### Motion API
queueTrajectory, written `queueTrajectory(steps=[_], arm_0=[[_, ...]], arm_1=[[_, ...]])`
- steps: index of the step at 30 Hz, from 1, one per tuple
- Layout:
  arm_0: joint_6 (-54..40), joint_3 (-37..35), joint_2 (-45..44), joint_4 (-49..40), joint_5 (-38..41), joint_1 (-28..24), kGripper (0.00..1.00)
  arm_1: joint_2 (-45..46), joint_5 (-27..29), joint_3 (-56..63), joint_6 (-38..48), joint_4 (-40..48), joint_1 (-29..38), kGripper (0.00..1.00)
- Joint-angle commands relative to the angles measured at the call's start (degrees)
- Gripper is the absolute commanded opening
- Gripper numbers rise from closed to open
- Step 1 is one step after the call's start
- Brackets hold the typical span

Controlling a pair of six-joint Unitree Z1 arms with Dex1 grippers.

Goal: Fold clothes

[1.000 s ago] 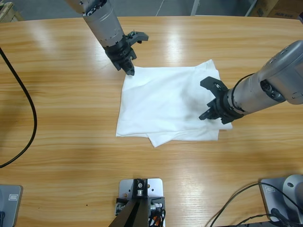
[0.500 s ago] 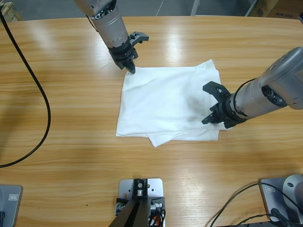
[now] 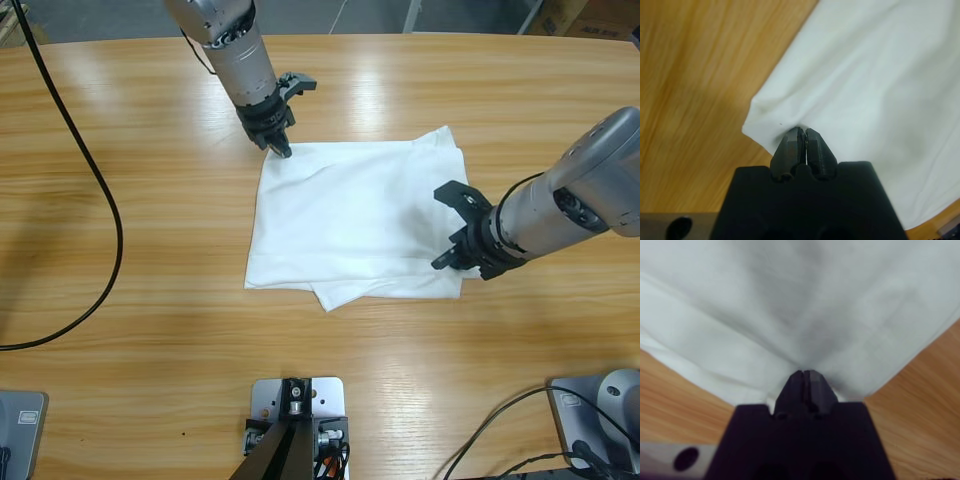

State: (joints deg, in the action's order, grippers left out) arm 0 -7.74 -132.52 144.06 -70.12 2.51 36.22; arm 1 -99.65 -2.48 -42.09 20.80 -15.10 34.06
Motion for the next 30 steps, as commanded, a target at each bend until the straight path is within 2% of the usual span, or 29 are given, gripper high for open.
queueTrajectory(steps=[1,5,15,23,26,30], arm_0=[[2.1,-0.3,4.9,-2.6,-4.1,0.3,0.0],[4.1,-0.3,5.3,-4.5,-7.7,0.3,0.0],[7.3,-2.3,7.3,-6.0,-10.9,0.8,0.0],[11.1,-3.3,3.1,-7.4,-10.9,-5.0,0.0],[10.6,-4.9,-1.3,-7.4,-7.7,-5.7,0.0],[0.2,-9.6,-3.4,-6.7,6.0,-1.1,0.0]], arm_1=[[-0.7,-0.2,1.4,1.2,-1.5,0.5,0.0],[0.4,0.0,1.4,1.4,-2.1,0.5,0.0],[2.6,0.5,1.7,1.8,-4.0,0.5,0.0],[2.4,0.3,1.9,2.8,-4.7,0.5,0.0],[2.5,0.3,1.9,2.9,-4.7,0.5,0.0],[2.2,0.4,1.9,2.9,-4.5,0.5,0.0]])
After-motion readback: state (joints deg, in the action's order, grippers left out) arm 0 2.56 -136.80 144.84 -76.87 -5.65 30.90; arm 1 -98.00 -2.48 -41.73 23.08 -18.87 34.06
